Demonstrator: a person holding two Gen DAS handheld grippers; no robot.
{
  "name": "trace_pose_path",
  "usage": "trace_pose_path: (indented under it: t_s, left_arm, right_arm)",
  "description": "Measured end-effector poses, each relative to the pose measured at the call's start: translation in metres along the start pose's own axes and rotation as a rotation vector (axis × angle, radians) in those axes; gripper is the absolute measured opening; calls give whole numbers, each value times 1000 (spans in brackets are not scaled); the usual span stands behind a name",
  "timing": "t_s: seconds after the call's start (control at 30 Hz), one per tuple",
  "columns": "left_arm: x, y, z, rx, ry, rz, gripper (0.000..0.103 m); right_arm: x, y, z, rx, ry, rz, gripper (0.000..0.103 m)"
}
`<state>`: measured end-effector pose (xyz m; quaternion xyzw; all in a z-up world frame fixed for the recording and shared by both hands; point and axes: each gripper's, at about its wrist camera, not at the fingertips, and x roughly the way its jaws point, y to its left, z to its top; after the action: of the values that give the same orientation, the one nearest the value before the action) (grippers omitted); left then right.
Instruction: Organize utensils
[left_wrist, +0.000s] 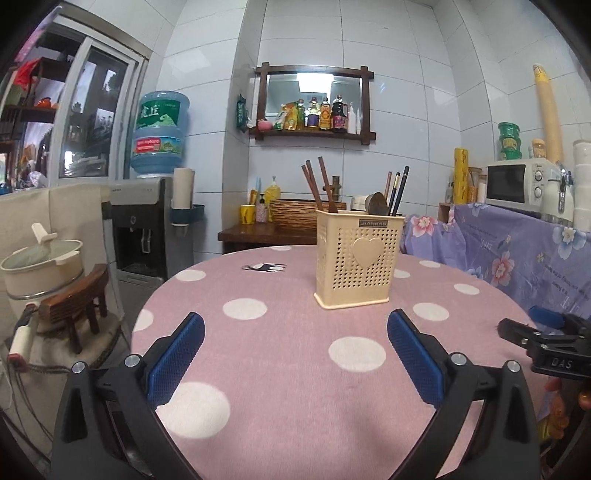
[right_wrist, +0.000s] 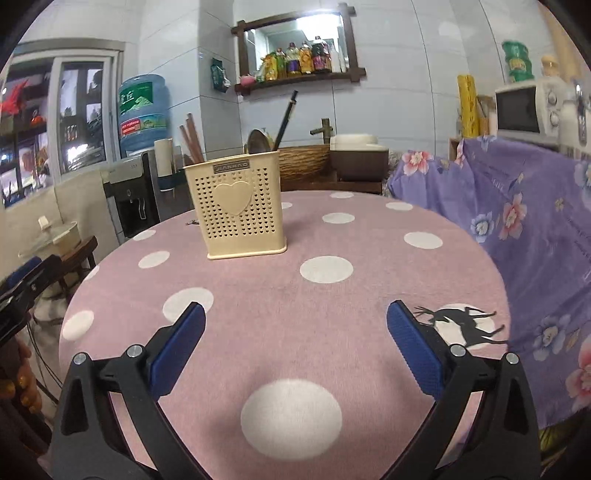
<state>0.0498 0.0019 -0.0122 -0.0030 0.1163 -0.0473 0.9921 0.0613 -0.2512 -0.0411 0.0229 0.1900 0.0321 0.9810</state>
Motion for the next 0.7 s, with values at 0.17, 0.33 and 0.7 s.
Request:
trace_pose_path:
  t_s: [0.17,0.33,0.7]
  left_arm:
    - [-19,-2,-12,-5,13,-10,98]
    - [-35,-5,-19,12,4,-9,98]
    - [-44,-11,-16,39,-30,-9,98]
  right_arm:
    - [-33,19,-7,-81,-69,2,97]
    - [-49,24,-7,-80,-118,30,97]
    - [-49,31,-5,-94,-107,45,97]
